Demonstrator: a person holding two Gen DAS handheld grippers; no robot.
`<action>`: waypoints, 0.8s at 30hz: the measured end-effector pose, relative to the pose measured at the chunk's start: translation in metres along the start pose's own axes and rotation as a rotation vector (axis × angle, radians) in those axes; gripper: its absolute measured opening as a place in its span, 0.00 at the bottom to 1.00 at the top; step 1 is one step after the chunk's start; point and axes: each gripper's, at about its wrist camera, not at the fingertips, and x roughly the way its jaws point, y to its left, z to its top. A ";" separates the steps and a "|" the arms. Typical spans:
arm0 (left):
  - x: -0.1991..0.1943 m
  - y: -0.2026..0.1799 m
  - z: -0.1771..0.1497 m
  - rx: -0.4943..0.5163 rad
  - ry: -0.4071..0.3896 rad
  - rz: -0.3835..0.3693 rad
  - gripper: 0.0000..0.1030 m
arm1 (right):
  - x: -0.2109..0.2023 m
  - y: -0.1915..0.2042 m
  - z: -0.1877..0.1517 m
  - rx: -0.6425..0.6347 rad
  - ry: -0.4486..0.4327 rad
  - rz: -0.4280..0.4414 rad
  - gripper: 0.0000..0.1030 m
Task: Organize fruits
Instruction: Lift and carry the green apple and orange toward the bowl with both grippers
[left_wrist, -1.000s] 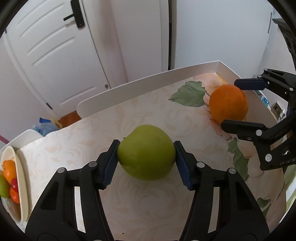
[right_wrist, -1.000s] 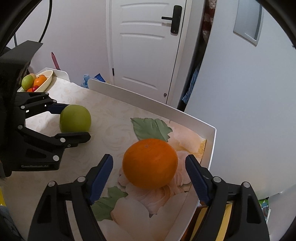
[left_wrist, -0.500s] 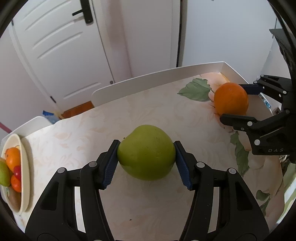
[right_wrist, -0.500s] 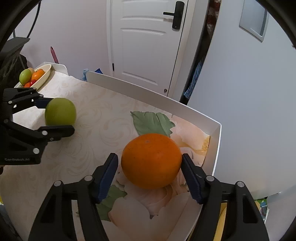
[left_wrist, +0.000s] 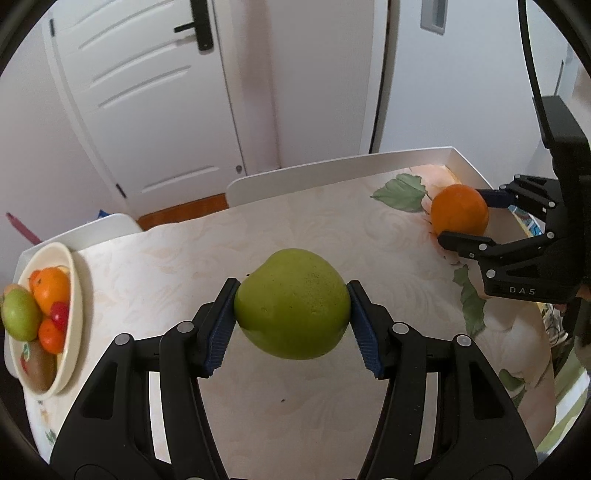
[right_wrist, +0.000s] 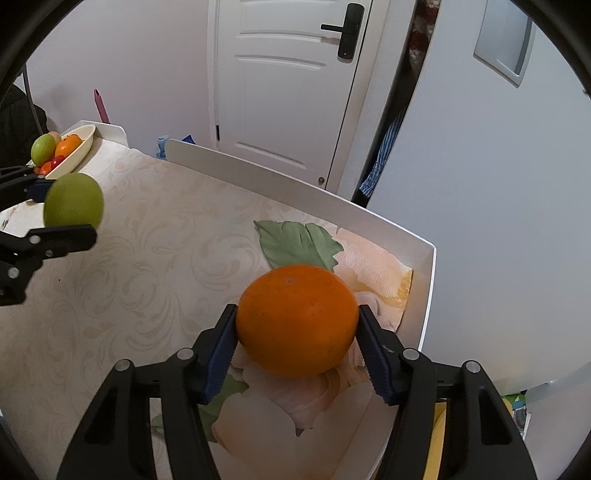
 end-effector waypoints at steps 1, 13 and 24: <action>-0.003 0.002 -0.001 -0.005 -0.002 0.003 0.60 | 0.000 0.001 0.000 0.007 0.003 0.007 0.56; -0.064 0.032 -0.005 -0.088 -0.059 0.062 0.60 | -0.043 0.028 0.021 0.041 -0.041 0.078 0.56; -0.122 0.100 -0.017 -0.177 -0.116 0.134 0.60 | -0.078 0.092 0.075 0.006 -0.104 0.178 0.56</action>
